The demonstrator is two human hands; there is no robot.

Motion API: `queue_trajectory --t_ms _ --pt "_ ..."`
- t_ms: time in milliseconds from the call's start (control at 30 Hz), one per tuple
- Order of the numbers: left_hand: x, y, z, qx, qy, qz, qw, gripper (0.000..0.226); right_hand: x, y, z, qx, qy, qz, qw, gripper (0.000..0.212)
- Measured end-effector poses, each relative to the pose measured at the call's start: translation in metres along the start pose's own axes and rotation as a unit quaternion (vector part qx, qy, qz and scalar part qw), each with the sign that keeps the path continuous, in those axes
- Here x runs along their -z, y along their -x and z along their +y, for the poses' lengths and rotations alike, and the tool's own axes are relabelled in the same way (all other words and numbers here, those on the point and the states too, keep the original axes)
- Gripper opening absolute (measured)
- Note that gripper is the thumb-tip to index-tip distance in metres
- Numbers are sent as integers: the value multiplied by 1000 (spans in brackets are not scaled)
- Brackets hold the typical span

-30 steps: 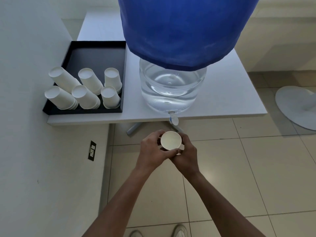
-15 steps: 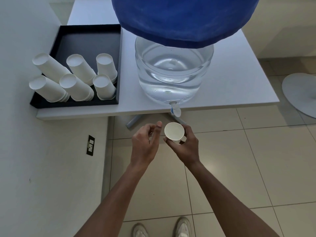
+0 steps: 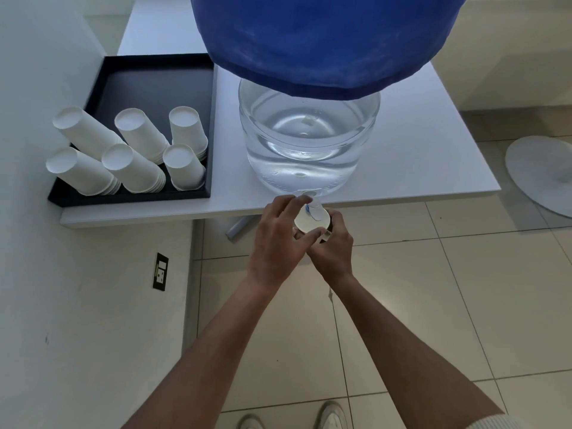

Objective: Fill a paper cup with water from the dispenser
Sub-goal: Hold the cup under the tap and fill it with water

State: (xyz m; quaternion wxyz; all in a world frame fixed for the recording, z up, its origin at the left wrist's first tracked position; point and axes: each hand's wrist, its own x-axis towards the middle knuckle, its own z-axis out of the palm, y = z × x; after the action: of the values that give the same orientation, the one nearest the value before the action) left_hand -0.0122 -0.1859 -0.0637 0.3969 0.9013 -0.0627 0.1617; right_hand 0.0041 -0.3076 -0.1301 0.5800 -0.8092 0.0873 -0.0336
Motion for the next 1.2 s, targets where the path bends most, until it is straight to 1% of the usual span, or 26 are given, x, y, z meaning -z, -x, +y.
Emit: queue_trajectory --t_ms 167,233,300,433,533,667,800,967,1200 --pt "-4 -9 3 -37 -43 5 998 41 1 -3 -6 14 -11 8 1000 59" --pt "-2 -13 2 -52 -40 -5 998 36 2 -3 -7 21 -12 11 1000 61" --pt "0 -17 2 -56 -35 -16 998 34 2 -2 -7 25 -10 12 1000 59" --pt "4 -26 4 -22 4 -35 999 33 2 -3 -7 29 -4 24 999 55" --pt "6 -34 5 10 25 -43 999 32 2 -3 -8 31 -3 25 999 57" --pt "8 -38 9 57 40 -45 997 25 1 -2 -8 26 -7 24 999 58" --pt "10 -38 11 114 76 -42 990 30 1 -1 -6 18 -8 18 1000 59" --pt "14 -38 13 151 123 -11 981 24 0 -1 -6 20 -10 17 1000 60" --pt "16 -40 17 157 126 -19 979 23 0 0 -6 21 -18 20 999 59"
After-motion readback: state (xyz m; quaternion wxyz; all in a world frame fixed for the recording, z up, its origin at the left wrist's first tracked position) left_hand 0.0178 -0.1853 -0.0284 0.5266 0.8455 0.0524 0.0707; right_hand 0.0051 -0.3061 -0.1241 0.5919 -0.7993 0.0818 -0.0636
